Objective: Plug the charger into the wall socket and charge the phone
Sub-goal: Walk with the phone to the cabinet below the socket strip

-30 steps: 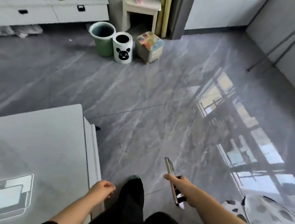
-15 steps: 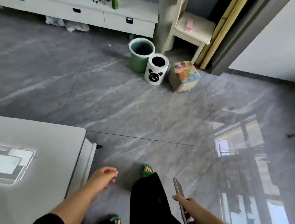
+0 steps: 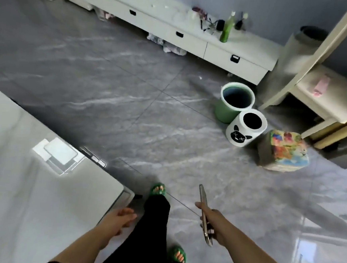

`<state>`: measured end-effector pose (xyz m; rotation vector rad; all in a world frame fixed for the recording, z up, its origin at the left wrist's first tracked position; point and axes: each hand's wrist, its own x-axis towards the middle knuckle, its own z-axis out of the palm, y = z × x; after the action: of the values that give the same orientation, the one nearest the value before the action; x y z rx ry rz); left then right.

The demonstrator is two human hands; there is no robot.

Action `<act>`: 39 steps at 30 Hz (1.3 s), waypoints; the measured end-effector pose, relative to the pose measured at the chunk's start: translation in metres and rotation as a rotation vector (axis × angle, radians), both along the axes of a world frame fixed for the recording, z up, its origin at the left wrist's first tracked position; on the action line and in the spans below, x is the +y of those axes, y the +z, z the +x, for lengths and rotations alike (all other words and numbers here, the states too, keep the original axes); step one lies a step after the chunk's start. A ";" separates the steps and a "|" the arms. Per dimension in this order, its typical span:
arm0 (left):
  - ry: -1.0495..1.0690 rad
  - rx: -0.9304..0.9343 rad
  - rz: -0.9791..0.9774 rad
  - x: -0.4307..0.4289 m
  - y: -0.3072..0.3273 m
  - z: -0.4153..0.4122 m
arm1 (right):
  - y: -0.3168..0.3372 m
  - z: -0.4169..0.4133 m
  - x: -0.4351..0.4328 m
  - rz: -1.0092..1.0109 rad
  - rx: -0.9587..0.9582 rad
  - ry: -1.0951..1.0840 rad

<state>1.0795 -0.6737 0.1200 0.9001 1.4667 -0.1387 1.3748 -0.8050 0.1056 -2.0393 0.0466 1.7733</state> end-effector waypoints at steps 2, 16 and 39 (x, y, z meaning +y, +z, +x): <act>-0.003 0.005 0.031 0.032 0.001 0.012 | -0.002 0.017 0.045 0.013 0.003 0.006; 0.111 -0.076 0.091 0.301 0.003 0.166 | 0.010 0.160 0.254 -0.158 0.027 0.041; 0.400 0.070 -0.001 0.662 -0.014 0.265 | -0.005 0.297 0.790 -0.010 -0.075 0.366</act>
<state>1.3447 -0.0117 0.1059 0.5899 1.6825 0.1270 1.6719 -0.0149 0.1008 -2.2288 -0.3633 1.9021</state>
